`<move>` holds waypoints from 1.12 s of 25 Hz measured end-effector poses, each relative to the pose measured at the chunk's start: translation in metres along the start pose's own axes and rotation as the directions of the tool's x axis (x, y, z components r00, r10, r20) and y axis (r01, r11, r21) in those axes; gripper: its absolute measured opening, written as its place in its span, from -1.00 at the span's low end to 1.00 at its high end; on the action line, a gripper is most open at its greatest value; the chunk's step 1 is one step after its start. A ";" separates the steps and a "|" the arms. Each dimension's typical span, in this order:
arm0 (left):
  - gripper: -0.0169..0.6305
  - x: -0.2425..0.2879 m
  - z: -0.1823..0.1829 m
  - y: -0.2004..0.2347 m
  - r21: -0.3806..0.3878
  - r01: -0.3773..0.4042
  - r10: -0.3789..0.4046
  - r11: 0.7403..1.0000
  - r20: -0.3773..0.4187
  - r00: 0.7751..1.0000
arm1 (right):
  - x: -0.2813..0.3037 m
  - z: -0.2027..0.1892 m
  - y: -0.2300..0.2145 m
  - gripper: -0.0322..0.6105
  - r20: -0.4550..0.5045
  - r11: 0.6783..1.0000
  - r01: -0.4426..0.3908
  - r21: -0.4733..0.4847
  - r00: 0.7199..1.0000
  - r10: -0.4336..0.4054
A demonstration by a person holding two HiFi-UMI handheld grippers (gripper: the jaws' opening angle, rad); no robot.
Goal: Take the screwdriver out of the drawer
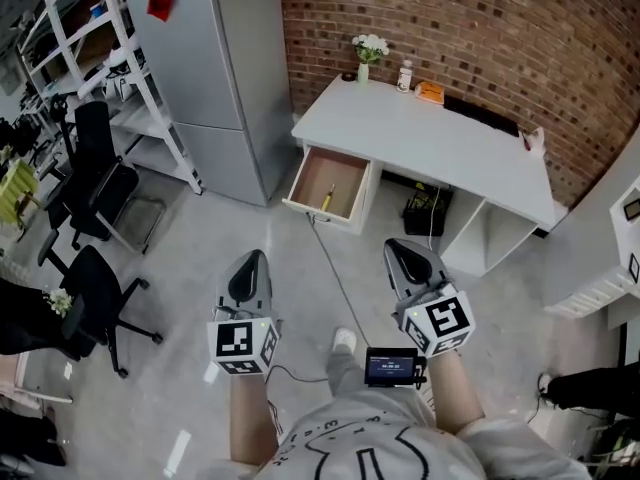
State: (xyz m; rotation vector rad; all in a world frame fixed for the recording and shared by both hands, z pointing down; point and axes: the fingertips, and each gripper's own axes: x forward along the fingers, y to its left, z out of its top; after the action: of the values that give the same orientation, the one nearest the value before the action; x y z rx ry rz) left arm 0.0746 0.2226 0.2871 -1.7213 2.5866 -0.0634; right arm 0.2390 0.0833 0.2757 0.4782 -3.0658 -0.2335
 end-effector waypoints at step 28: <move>-0.91 0.288 -0.023 0.058 0.010 0.025 -0.024 1.000 -0.086 0.996 | 0.232 -0.043 -0.176 -0.83 -0.043 0.999 0.006 0.045 0.999 -0.004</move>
State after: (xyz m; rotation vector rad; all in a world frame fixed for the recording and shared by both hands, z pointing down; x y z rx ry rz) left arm -0.0914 -0.0205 0.3053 -1.7850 2.6197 -0.1548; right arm 0.0728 -0.1590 0.2934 0.4870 -3.0344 -0.1523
